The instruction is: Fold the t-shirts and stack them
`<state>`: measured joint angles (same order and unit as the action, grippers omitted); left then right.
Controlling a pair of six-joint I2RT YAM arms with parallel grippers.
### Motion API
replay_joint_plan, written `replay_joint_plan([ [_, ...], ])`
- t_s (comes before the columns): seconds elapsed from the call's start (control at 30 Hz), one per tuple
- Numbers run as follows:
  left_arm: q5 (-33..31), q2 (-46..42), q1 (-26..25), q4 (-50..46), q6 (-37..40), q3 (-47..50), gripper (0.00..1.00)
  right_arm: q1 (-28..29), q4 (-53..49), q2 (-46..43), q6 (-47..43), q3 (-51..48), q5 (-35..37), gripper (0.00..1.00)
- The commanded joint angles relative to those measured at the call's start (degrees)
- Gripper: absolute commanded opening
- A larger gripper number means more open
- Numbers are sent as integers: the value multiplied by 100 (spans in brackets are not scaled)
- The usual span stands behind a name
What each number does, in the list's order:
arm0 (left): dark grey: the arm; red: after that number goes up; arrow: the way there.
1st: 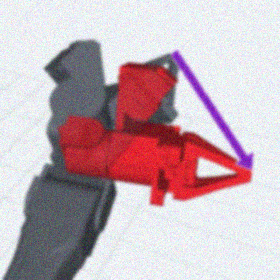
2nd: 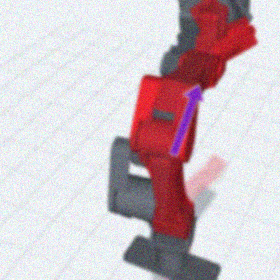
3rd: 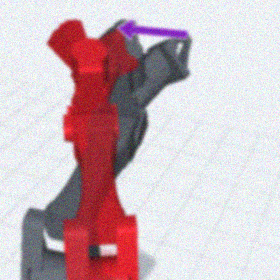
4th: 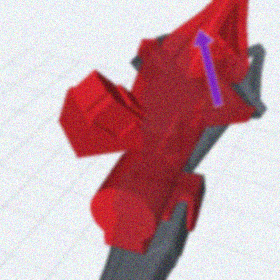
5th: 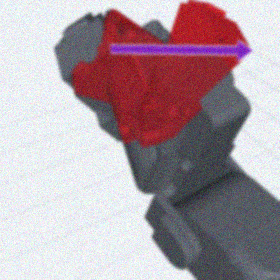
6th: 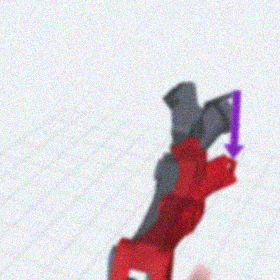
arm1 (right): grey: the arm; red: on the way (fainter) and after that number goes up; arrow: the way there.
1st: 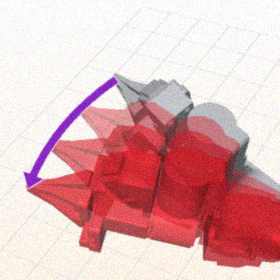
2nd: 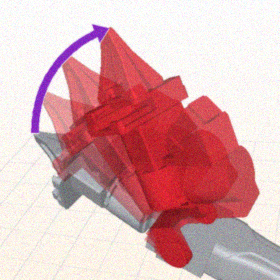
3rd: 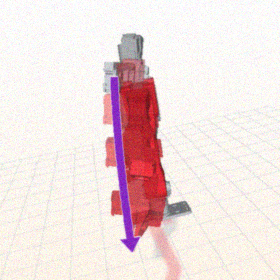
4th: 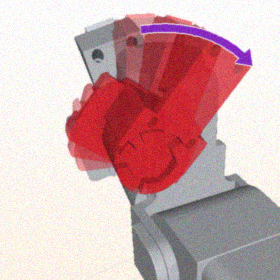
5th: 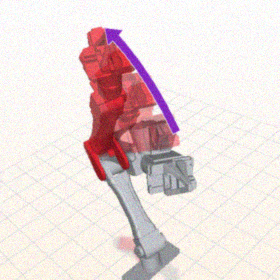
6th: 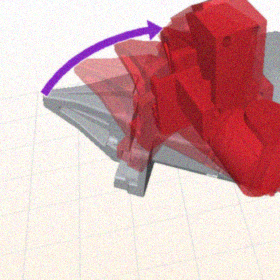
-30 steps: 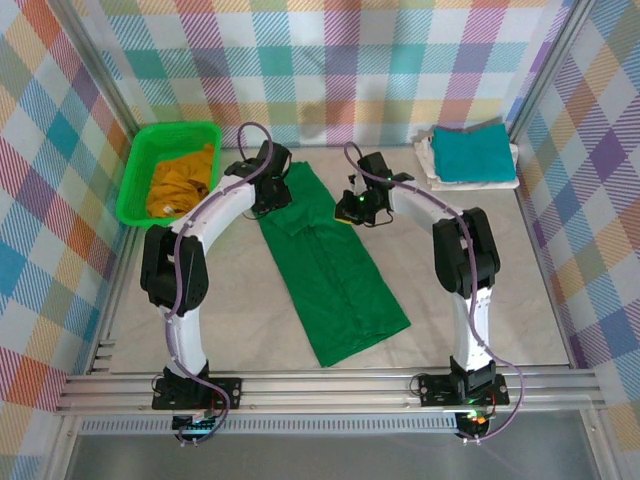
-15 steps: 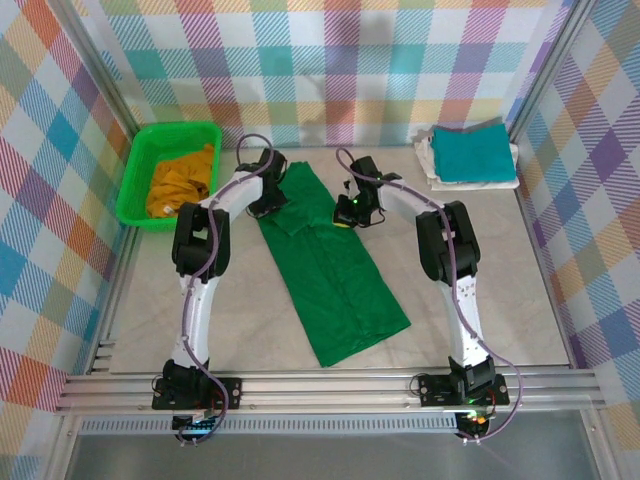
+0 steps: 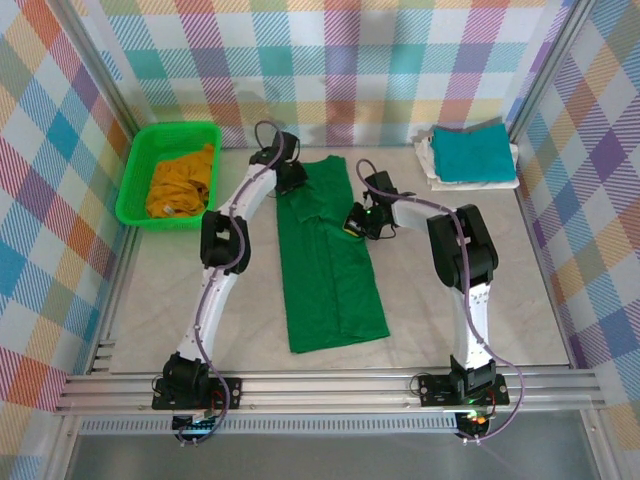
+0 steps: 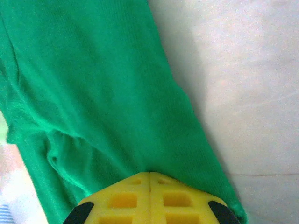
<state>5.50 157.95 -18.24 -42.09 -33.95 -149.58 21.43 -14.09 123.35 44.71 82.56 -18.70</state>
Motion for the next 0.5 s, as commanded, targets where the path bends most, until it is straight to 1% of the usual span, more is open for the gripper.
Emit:
replay_joint_plan([
  [0.0,698,445,-215,224,191,-76,13,-212,63,142,603,-129,263,0],
  [0.07,614,430,-211,420,197,-115,15,-231,-146,292,516,174,294,0],
  [0.13,541,368,-172,561,273,-219,28,-246,-204,389,524,333,321,0],
  [0.23,169,137,-49,603,354,-449,29,-264,-121,436,603,396,328,0],
  [0.3,82,-186,83,729,439,-476,35,-275,-142,409,652,429,294,0],
  [0.33,-5,-343,128,744,473,-475,36,-280,-162,365,648,427,267,0],
  [0.47,-499,-1048,233,590,732,-441,36,-266,-217,-157,601,113,219,0],
])
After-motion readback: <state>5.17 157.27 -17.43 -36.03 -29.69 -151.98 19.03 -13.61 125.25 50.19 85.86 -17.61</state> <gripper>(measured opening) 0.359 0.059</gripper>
